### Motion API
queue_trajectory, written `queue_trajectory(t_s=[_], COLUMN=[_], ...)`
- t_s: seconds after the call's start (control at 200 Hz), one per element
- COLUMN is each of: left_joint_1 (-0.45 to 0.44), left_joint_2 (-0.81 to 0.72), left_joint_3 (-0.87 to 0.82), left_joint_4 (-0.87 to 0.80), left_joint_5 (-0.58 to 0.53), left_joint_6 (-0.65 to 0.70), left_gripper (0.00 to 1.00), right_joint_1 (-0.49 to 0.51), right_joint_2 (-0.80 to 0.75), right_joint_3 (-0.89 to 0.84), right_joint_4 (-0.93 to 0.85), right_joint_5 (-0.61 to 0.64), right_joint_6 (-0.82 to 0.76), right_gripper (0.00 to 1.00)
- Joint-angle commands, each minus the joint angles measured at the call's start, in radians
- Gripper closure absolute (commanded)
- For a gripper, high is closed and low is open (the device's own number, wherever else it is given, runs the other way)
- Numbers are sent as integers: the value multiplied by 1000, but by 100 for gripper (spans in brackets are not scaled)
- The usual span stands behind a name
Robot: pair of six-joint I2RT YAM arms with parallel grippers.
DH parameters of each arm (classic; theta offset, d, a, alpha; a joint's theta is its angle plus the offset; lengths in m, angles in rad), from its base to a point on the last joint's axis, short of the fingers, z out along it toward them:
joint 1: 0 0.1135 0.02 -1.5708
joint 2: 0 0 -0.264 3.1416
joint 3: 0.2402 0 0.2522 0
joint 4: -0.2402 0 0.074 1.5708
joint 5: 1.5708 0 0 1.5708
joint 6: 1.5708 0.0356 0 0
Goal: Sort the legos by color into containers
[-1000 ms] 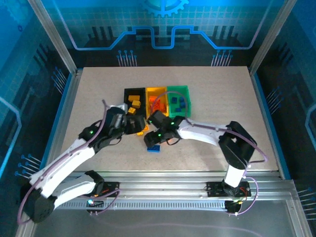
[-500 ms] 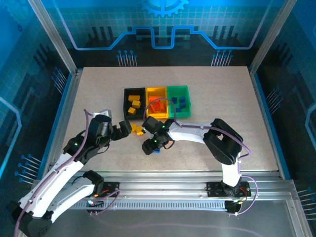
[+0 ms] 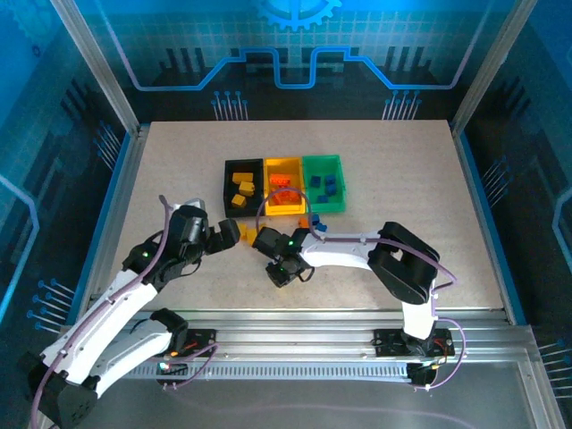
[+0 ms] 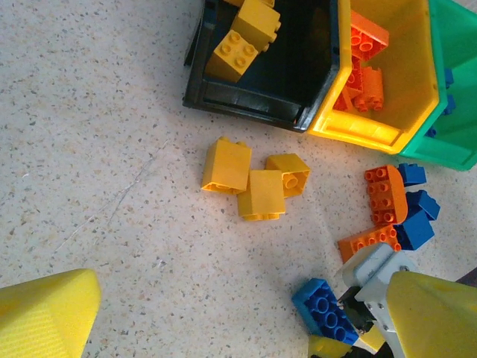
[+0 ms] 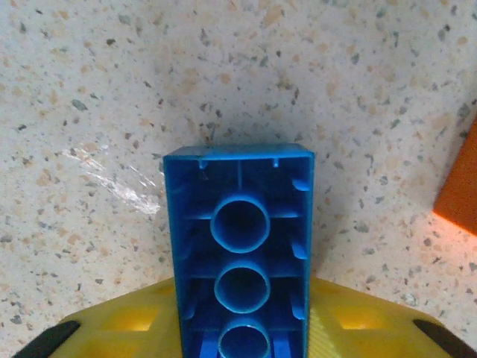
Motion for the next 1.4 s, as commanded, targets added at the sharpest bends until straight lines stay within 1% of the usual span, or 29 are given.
queue_trajectory(t_s=[0.0, 0.105, 0.185, 0.28, 0.35, 0.45, 0.55, 0.625, 0.69, 0.75, 0.855, 0.921, 0.946, 0.976, 1.001, 1.036, 1.041, 1.111, 1.166, 1.261, 1.391], left_joint_1=[9, 11, 10, 9, 10, 10, 9, 10, 10, 9, 9, 8, 7, 7, 5, 1, 0, -18, -44, -121, -238], left_joint_2=[9, 19, 29, 41, 49, 71, 90, 103, 112, 122, 145, 167, 178, 190, 201, 215, 218, 251, 284, 361, 546], left_joint_3=[-8, -21, -38, -61, -75, -77, -74, -76, -82, -85, -88, -84, -80, -75, -71, -62, -62, -38, -12, 52, 184], left_joint_4=[7, 18, 37, 68, 91, 111, 113, 122, 137, 147, 170, 185, 188, 195, 200, 206, 208, 221, 233, 254, 247], left_joint_5=[24, 36, 59, 89, 114, 142, 155, 175, 201, 216, 242, 265, 272, 281, 288, 296, 296, 304, 300, 280, 229], left_joint_6=[7, 1, -7, -16, -22, -22, -18, -15, -6, -2, 12, 25, 28, 36, 43, 52, 54, 79, 103, 168, 282], left_gripper=[1, 1, 1, 1, 1, 1, 1, 1, 1, 1, 1, 1, 1, 1, 1, 1, 1, 1, 1, 1, 1], right_joint_1=[10, -12, -61, -157, -244, -380, -467, -497, -510, -523, -545, -556, -560, -562, -563, -563, -562, -556, -554, -553, -553], right_joint_2=[-44, -144, -234, -325, -336, -257, -127, -16, 59, 109, 178, 219, 237, 248, 255, 254, 252, 220, 182, 90, -55], right_joint_3=[15, -15, -33, -27, 12, 120, 240, 358, 446, 508, 594, 655, 683, 703, 717, 723, 722, 700, 663, 557, 371], right_joint_4=[23, 40, 30, 14, -17, -94, -140, -198, -240, -271, -309, -346, -364, -378, -382, -379, -377, -348, -317, -254, -164], right_joint_5=[41, 59, 85, 136, 150, 155, 122, 128, 175, 212, 217, 211, 205, 198, 181, 171, 169, 161, 157, 127, 98], right_joint_6=[-11, -14, -2, 19, 56, 135, 171, 185, 195, 211, 237, 253, 259, 266, 267, 267, 268, 264, 262, 273, 295], right_gripper=[67, 68, 68, 69, 69, 69, 69, 69, 69, 69, 67, 62, 57, 54, 48, 43, 41, 33, 32, 31, 31])
